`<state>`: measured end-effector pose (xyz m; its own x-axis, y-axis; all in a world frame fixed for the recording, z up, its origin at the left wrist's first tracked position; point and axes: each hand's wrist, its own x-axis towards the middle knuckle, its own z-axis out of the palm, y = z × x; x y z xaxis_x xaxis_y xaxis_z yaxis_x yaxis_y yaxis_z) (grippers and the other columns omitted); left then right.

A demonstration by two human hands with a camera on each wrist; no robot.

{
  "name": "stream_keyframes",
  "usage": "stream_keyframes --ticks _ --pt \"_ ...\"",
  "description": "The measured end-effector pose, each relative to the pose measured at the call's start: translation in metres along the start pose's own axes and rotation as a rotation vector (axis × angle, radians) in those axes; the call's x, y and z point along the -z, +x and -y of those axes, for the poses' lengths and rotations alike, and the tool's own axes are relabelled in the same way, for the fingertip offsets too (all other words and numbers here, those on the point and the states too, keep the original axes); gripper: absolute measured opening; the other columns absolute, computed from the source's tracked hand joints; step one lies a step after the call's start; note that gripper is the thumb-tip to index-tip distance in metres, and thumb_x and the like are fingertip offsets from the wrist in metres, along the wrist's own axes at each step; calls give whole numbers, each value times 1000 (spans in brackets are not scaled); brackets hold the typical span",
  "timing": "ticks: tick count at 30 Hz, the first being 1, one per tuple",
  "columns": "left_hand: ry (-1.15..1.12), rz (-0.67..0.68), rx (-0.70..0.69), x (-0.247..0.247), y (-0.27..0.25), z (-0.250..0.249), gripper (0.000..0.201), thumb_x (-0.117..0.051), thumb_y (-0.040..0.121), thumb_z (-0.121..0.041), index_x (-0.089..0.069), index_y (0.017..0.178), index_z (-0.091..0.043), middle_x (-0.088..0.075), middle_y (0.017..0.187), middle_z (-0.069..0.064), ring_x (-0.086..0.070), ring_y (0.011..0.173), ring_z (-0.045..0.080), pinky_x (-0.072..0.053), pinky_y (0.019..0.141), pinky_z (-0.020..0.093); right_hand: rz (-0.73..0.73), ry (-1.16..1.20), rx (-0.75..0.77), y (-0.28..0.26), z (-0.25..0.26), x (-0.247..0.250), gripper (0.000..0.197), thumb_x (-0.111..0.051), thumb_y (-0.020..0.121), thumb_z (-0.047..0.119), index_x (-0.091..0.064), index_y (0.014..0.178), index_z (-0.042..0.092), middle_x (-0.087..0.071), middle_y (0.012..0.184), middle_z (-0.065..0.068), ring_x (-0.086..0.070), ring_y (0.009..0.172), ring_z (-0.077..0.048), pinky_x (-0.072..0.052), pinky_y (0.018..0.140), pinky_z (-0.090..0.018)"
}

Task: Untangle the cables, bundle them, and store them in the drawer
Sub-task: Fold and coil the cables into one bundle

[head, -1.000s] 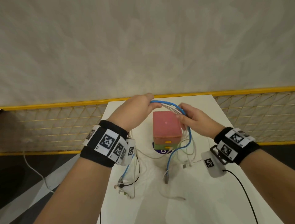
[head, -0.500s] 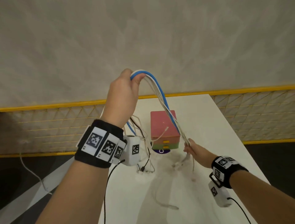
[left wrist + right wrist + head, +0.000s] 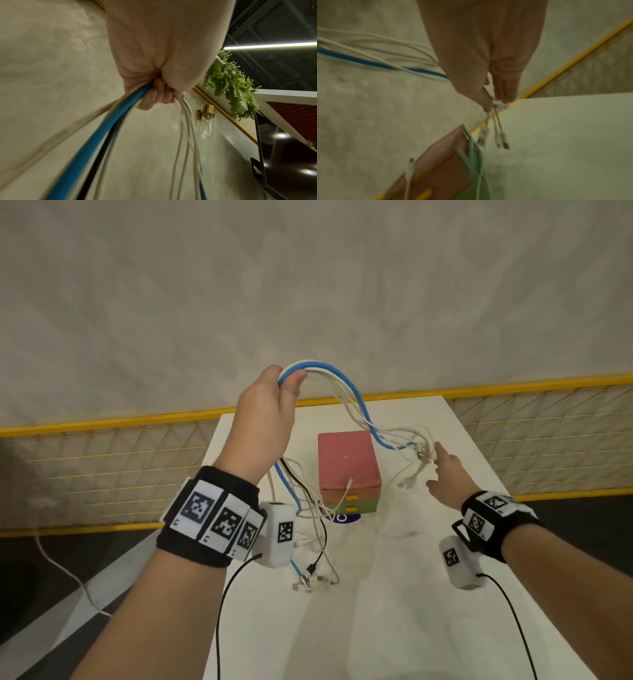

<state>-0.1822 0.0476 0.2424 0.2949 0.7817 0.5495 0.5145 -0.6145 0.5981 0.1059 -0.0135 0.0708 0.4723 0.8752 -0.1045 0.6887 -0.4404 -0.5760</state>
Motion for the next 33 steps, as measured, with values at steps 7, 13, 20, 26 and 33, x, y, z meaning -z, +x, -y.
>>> stream_keyframes --ticks 7,13,20,26,33 --pt "-149 377 61 -33 -23 -11 47 -30 98 -52 -33 131 -19 -50 58 -4 -48 47 4 -38 57 33 -120 229 573 -53 99 43 89 -62 78 26 -12 151 28 -30 149 -6 -28 139 -19 -27 110 -30" --pt "-165 541 -7 -52 -34 -21 80 -19 83 -74 21 145 -44 -69 78 14 -68 65 25 -57 67 46 -174 -445 865 -56 151 24 25 -53 83 16 -52 108 12 -56 85 1 -56 84 -22 -47 74 -36" --pt "-422 573 195 -72 -52 38 62 -62 90 -38 -26 139 -48 -68 95 16 -66 87 31 -56 85 43 -239 68 555 -49 145 62 48 -47 73 -7 -65 109 20 -51 69 6 -48 60 -10 -34 57 -25" --pt "-67 616 301 -87 -78 78 22 -40 103 -21 -54 117 -12 -62 92 5 -56 76 19 -42 63 24 -250 193 369 -31 99 79 39 -54 77 -3 -65 103 23 -56 64 0 -50 54 -15 -43 54 -24" --pt "228 630 213 -98 -56 60 17 -41 98 -4 -53 109 0 -62 94 20 -58 78 34 -43 66 35 -122 -663 556 -54 103 39 110 -73 73 37 2 151 18 -7 158 -18 11 147 -37 -1 111 -69"
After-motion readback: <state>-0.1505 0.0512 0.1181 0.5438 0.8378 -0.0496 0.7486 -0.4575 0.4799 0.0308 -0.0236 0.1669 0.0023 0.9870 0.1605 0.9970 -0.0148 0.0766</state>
